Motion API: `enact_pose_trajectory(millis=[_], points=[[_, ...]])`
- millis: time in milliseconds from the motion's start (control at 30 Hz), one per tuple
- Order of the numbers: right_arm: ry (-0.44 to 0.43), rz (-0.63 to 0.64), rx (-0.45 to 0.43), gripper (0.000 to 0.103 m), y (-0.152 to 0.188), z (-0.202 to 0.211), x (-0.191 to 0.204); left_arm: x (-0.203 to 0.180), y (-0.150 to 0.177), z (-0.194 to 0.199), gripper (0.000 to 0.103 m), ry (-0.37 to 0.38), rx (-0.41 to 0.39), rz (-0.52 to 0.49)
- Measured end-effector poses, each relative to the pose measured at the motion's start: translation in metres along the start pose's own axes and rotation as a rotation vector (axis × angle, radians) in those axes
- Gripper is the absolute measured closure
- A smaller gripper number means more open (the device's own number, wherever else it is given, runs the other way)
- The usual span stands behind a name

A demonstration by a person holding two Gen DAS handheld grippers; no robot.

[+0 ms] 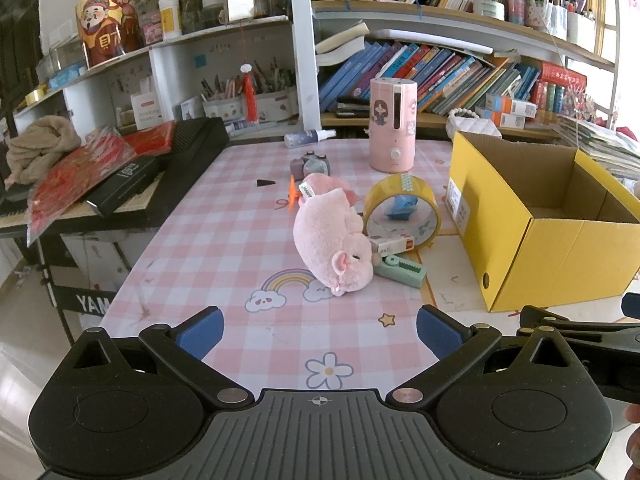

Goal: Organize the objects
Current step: 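Move the left tool toward the pink plush pig while the right tool approaches the yellow tape roll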

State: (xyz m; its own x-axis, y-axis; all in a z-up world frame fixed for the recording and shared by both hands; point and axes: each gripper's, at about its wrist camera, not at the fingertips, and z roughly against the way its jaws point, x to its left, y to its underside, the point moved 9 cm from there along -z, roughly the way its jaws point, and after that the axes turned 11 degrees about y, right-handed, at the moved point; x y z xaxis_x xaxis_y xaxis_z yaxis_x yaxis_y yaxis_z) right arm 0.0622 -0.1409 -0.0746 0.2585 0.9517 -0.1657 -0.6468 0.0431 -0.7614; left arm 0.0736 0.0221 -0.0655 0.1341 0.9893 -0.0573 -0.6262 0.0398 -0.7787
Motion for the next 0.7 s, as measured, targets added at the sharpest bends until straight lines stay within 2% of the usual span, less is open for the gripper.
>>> enact_pose_trajectory(millis=[367, 433, 600, 700], points=[[-0.03, 0.012, -0.038, 0.003, -0.007, 0.013, 0.013, 0.011, -0.006, 0.006, 0.0, 0.001, -0.027, 0.017], [-0.047, 0.024, -0.051, 0.008, -0.01, 0.018, 0.018, 0.014, -0.006, 0.006, 0.001, 0.002, -0.029, 0.019], [-0.089, 0.053, -0.046, 0.034, -0.011, 0.017, 0.03, 0.02, -0.007, 0.003, 0.001, 0.0, -0.032, 0.028], [-0.12, 0.071, -0.039, 0.046, -0.016, 0.013, 0.037, 0.024, -0.009, 0.0, 0.005, 0.001, -0.035, 0.036]])
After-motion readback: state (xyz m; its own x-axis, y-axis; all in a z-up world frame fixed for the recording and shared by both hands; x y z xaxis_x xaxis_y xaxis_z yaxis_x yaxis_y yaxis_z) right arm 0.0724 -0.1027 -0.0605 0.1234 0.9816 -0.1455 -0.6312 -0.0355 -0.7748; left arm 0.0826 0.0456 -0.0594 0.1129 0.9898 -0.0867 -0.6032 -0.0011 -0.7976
